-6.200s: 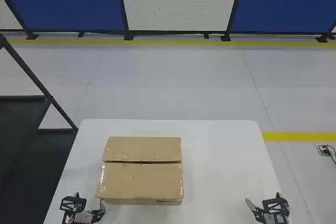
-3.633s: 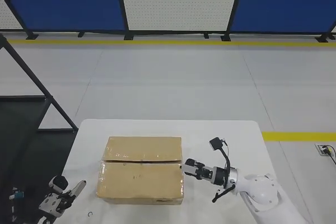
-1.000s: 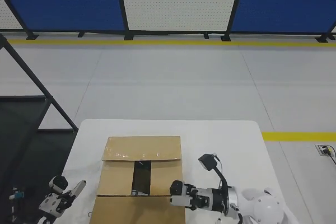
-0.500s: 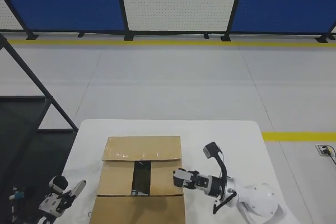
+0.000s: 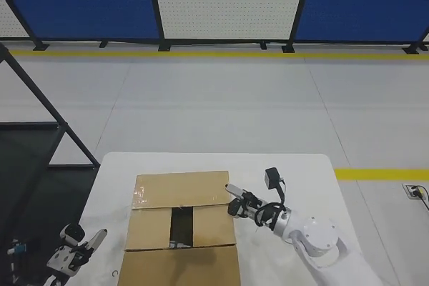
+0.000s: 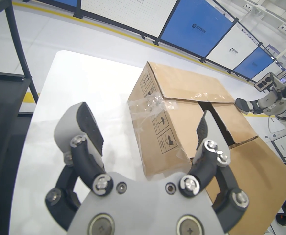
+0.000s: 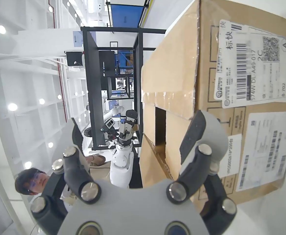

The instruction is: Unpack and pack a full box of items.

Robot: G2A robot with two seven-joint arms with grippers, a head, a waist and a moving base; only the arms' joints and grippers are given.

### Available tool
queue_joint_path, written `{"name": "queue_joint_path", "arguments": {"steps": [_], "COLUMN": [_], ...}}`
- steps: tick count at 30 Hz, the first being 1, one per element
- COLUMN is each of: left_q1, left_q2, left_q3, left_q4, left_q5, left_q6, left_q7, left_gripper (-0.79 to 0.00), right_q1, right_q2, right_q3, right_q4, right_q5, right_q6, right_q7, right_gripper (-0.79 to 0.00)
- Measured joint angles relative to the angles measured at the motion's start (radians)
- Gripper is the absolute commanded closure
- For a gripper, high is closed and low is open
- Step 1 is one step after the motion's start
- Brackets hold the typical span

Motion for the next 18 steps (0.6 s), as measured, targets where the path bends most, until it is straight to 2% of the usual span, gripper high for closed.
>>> {"name": "queue_joint_path", "arguments": {"steps": [4, 9, 13, 18], "left_q1": [-0.004, -0.01, -0.014, -0.015], "left_q2": [0.001, 0.001, 0.001, 0.002], "left_q3": [0.001, 0.01, 0.018, 0.019], "left_q4": [-0.002, -0.006, -0.009, -0.008], "left_q5": [0.003, 0.009, 0.015, 0.018], "left_q6": [0.001, 0.001, 0.003, 0.006], "left_q7": [-0.006, -0.015, -0.015, -0.013], "left_gripper": [-0.785, -0.785, -0.785, -0.785], "right_q1": [-0.019, -0.042, -0.032, 0.004], "right_q2": [0.004, 0.008, 0.003, -0.011], "right_q3": [0.029, 0.05, 0.038, 0.006], "right_q4": [-0.027, -0.057, -0.035, 0.012], "right_q5": [0.018, 0.021, 0.027, 0.054], "right_q6": [-0.026, -0.004, 0.028, 0.009], "right_q7": [0.019, 0.037, 0.038, 0.046], "right_gripper": [-0.785, -0.785, -0.785, -0.785]}}
